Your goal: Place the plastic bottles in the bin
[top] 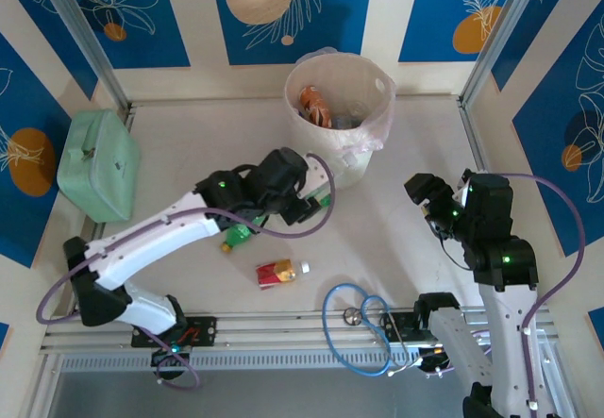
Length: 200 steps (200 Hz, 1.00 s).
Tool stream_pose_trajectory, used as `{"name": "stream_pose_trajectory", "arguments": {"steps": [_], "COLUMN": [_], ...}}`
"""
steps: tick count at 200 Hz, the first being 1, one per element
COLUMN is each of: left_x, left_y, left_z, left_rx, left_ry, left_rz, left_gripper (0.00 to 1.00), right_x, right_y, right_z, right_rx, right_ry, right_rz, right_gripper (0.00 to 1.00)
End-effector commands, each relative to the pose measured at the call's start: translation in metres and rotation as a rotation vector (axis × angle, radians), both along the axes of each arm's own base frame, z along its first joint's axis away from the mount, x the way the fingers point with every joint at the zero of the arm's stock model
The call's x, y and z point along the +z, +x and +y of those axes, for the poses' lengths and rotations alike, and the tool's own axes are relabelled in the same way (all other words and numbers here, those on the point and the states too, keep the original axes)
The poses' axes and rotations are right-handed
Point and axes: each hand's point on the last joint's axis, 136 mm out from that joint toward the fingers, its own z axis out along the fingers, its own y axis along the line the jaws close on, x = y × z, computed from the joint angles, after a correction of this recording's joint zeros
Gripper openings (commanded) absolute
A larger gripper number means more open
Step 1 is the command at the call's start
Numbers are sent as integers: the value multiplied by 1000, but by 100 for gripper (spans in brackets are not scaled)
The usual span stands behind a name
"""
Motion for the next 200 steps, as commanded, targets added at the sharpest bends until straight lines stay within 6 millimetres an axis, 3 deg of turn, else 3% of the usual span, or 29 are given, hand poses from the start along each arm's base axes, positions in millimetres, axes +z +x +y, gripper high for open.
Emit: {"name": "stream_pose_trajectory", "arguments": {"steps": [1, 34, 90, 115, 133, 173, 200], "left_x": [62, 127, 173, 161, 155, 153, 137], "left_y": [5, 29, 115, 158, 178, 202, 218], "left_z": [9, -7, -47, -36, -35, -45, -43], "left_rx": [48, 106, 203, 292, 306, 292, 319], "left_ry": [-93, -175, -293, -362, -440, -536, -550], "left_rz": [-100, -177, -254, -208, -152, -149, -102], "left_gripper": [59, 63, 63, 63, 61, 61, 62], "right_x": [-1, 0, -10, -13, -18, -32, -39], "right_y": [0, -1, -3, -8, -11, -13, -14], "right_z": [3, 5, 10, 10, 11, 14, 15], "right_rx": [17, 24, 45, 50, 54, 62, 63], "right_ry": [14, 21, 46, 41, 41, 63, 70], "right_rz": [0, 0, 21, 25, 31, 58, 71], "right_gripper": [79, 79, 78, 78, 78, 78, 78]}}
